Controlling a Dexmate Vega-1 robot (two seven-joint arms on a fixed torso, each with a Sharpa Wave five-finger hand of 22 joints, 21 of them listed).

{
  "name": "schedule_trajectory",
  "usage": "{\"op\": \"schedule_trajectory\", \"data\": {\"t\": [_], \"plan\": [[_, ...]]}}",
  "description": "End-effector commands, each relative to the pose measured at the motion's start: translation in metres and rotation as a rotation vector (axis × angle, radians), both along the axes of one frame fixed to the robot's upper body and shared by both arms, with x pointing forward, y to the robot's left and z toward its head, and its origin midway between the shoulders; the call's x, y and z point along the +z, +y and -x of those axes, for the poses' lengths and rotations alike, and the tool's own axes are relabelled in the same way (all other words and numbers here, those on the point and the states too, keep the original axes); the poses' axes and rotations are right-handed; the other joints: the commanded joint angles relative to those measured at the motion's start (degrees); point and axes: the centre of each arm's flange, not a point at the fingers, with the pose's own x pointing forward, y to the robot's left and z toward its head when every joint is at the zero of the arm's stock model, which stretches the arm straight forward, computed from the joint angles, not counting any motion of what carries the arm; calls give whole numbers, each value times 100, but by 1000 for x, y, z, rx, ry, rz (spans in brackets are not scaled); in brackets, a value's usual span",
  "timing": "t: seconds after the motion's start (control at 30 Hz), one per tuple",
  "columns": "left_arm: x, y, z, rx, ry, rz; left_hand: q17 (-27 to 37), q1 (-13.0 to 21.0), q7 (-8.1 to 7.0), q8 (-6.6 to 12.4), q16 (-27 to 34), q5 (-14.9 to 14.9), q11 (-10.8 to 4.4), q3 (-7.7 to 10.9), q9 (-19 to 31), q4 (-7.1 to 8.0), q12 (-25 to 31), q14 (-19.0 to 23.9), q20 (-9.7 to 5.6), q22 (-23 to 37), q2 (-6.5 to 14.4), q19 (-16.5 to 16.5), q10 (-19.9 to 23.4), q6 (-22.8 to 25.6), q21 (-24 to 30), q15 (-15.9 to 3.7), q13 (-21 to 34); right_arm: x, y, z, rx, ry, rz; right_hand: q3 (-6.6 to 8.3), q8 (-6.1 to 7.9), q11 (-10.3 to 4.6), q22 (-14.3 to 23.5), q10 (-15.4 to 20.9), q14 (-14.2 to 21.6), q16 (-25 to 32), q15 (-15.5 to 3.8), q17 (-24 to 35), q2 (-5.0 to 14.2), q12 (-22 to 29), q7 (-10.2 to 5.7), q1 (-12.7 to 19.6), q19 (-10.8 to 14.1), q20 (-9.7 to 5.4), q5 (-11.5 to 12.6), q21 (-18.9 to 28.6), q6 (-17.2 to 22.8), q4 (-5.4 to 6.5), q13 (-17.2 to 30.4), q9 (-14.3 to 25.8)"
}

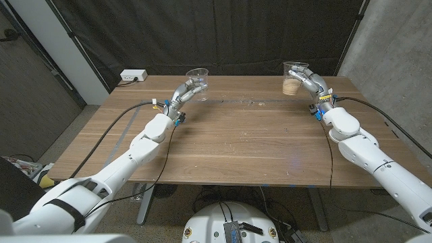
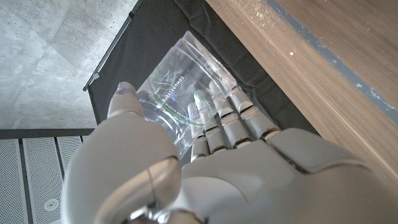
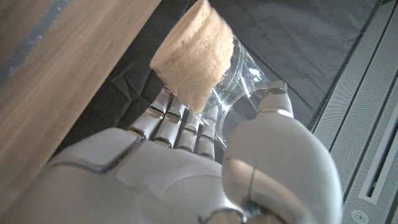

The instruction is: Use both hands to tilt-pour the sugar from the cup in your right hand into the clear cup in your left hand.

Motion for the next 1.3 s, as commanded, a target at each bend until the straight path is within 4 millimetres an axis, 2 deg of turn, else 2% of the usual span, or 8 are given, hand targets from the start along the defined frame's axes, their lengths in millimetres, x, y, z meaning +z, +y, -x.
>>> {"op": "schedule_trajectory", "data": {"t": [0.03,0.33,0.6,1.3], "plan": [[-3,-4,-1,-12,5,-15,18,25,-13,38,-24,-36,-16,-38,5,-17,31,56,-128,18,32,7,37,71,-4,-493,1,46,-4,17,-5,-70,68,23,2,1,8,28,54,-39,-1054,1,57,-8,26,42,39,-291,29,23,36,-18,24,4],[-7,-10,0,-19,12,-27,37,34,-13,44,-43,-56,-19,-60,1,-9,46,69,-135,20,46,6,58,78,-9,-501,-4,82,-6,32,-5,-99,152,42,-10,15,0,28,94,-75,-1057,-18,74,-20,50,56,59,-279,22,36,31,-20,34,2],[-12,-16,0,-28,19,-32,49,50,-26,61,-53,-69,-17,-75,-4,-9,60,90,-142,20,51,12,92,121,-10,-510,-13,108,1,42,4,-101,217,56,-6,14,-8,84,142,-98,-1060,-28,82,-23,64,67,69,-282,8,44,65,-23,24,2],[-13,-25,-8,-60,17,-50,83,74,-17,85,-83,-100,-21,-116,-10,1,81,125,-159,23,72,23,106,164,-13,-512,-17,186,39,62,26,-91,438,78,-21,53,-27,132,241,-110,-1058,-22,83,-60,106,86,96,-261,-26,61,103,-30,4,-4]]}}
